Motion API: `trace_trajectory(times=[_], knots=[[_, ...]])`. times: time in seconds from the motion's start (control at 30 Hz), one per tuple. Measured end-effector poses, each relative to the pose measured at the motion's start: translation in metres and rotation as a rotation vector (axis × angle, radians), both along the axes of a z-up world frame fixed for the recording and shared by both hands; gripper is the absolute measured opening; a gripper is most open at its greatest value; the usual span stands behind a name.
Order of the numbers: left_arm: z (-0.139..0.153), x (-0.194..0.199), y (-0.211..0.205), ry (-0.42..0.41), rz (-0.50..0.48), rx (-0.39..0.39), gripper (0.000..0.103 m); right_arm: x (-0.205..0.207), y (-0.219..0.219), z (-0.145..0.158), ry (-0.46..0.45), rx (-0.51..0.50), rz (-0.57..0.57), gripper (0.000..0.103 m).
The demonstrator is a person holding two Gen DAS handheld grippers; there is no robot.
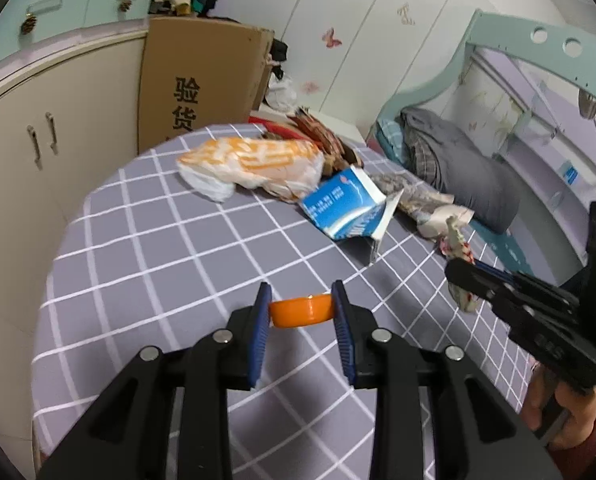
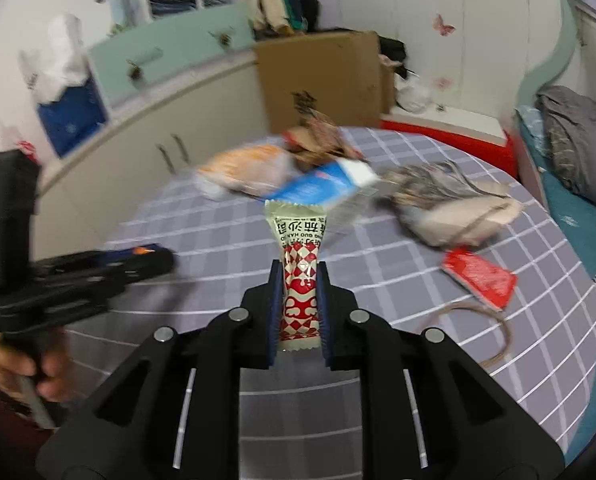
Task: Collect trash
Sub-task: 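Carry cap and wrapper to the wastebasket and open the right tool over it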
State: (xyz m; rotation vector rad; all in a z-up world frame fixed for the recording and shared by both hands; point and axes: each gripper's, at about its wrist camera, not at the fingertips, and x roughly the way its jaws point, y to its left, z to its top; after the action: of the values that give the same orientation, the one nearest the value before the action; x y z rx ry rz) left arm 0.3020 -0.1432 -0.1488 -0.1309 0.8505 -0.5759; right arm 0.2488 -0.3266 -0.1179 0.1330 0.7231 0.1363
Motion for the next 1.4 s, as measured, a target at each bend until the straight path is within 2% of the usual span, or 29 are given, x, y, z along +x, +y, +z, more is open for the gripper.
trace_trajectory(times=[0.13,0.23,0.37,0.53,0.73,0.87,1.07,1.27,1.33,1.4], knots=[[0.01,-0.01,0.035,-0.025,0.041,-0.029,0.03,-0.009,0.052,0.019,-0.042,0.021,0.091,0.016],[0.016,-0.017,0.066,-0.046,0.081,-0.018,0.03,-0.008,0.098,0.026,-0.055,0.011,0.162,0.016],[0.019,-0.028,0.122,-0.062,0.149,-0.018,0.03,0.002,0.153,0.022,-0.042,0.034,0.246,0.016],[0.013,-0.042,0.197,-0.076,0.276,0.041,0.03,0.011,0.225,0.012,-0.022,0.072,0.337,0.016],[-0.011,-0.048,0.292,-0.033,0.428,0.05,0.03,0.019,0.315,-0.013,0.03,0.119,0.454,0.016],[-0.039,-0.045,0.344,0.028,0.507,0.028,0.03,0.024,0.365,-0.033,0.064,0.097,0.507,0.016],[-0.082,-0.039,0.392,0.106,0.577,0.054,0.03,0.046,0.406,-0.074,0.135,0.07,0.522,0.016],[-0.112,-0.032,0.419,0.156,0.624,0.072,0.03,0.065,0.432,-0.106,0.174,0.062,0.529,0.017],[-0.119,-0.029,0.427,0.169,0.637,0.077,0.03,0.074,0.438,-0.115,0.175,0.058,0.517,0.02],[-0.125,-0.029,0.436,0.181,0.655,0.084,0.03,0.079,0.443,-0.121,0.164,0.062,0.517,0.041]])
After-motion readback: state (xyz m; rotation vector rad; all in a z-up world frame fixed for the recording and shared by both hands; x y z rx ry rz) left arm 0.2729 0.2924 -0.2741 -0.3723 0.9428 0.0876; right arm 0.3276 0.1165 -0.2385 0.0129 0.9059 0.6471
